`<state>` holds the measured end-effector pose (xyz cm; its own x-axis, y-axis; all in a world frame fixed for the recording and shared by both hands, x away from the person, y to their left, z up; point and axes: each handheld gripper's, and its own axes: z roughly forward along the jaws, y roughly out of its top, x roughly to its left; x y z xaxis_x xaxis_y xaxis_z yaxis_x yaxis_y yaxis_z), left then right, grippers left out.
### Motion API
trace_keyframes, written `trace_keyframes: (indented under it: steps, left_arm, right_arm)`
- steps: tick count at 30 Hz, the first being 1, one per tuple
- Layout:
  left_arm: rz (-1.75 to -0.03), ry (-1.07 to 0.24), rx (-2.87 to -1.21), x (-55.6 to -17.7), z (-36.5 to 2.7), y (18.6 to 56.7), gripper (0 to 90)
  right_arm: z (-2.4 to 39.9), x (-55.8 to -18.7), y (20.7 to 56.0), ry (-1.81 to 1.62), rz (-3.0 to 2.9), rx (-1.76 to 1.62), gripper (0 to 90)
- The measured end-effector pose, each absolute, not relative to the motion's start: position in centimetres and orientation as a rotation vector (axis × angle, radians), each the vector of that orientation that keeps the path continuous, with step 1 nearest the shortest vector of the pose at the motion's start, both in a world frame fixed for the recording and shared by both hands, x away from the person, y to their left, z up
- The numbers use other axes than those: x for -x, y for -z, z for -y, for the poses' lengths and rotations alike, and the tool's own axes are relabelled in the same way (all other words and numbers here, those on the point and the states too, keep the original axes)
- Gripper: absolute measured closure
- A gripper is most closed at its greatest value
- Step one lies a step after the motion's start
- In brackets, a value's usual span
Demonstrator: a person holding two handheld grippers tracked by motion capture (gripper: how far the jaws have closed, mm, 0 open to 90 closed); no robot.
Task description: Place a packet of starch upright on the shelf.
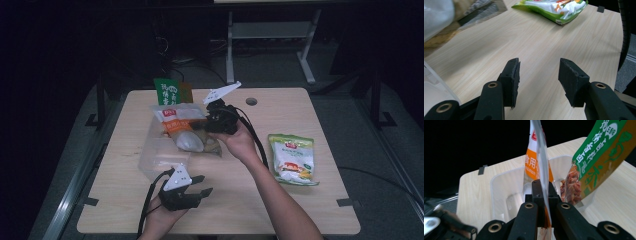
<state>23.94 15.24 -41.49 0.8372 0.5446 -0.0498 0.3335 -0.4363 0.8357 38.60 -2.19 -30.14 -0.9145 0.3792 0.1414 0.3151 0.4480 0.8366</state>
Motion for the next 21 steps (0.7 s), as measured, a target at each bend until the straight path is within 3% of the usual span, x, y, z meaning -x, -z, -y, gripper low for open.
trace_keyframes:
  steps: [21]
  left_arm:
    - [-0.641,-0.276,-2.053,-24.0,-15.6,41.4,51.7]
  right_arm:
    - [-3.5,-40.7,31.4,-1.494,-2.651,-0.607,90.0]
